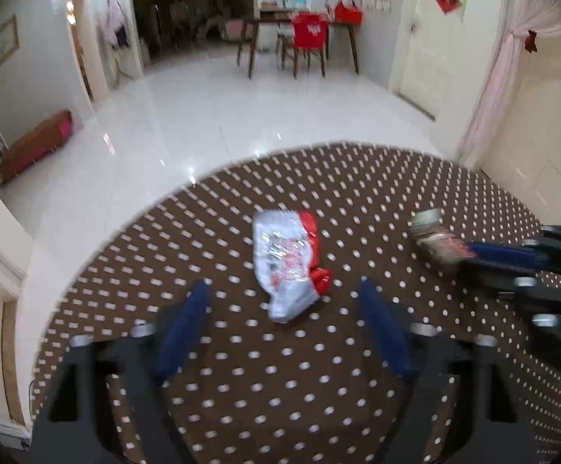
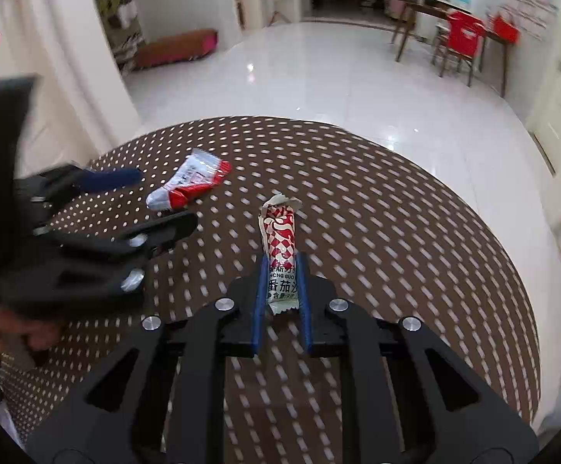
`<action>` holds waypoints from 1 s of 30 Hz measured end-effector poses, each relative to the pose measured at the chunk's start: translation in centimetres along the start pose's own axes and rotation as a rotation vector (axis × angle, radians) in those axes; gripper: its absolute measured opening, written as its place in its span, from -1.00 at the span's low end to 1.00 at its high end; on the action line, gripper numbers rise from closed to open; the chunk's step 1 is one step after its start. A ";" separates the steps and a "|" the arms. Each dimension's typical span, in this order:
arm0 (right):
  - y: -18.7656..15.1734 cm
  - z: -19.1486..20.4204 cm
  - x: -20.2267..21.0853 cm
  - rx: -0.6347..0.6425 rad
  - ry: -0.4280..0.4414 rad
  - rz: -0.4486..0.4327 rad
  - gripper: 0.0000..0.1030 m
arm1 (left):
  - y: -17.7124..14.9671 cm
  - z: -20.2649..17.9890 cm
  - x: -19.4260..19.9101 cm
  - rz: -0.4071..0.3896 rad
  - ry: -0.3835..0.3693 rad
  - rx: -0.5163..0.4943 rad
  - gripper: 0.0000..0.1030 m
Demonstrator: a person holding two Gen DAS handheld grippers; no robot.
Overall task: Collect trash
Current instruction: 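Grasp the white-red wrapper with the left tool while the right tool grasps the red-checked wrapper, then carry both wrappers to the blue bin and release them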
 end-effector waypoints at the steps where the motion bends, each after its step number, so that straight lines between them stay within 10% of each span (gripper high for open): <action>1: -0.6 -0.6 0.9 -0.019 0.005 -0.007 -0.72 | 0.3 -0.3 0.1 -0.002 -0.010 0.002 -0.38; 12: -5.0 -4.8 9.5 -0.170 0.047 -0.086 -0.73 | -3.2 -4.6 4.1 -0.006 -0.094 0.050 -0.60; 30: -13.5 -18.6 24.9 -0.417 -0.071 -0.283 -0.73 | -5.9 -30.3 13.7 -0.113 -0.330 -0.139 -0.59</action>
Point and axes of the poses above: each gripper's, at about its wrist camera, not at the fingertips, and x roughly against the way its jaws point, z to its left, y to its top, the point moved 8 cm from there along -x, roughly the way its jaws point, and after that the axes turned 6 degrees about -y, right-handed, at the moved point
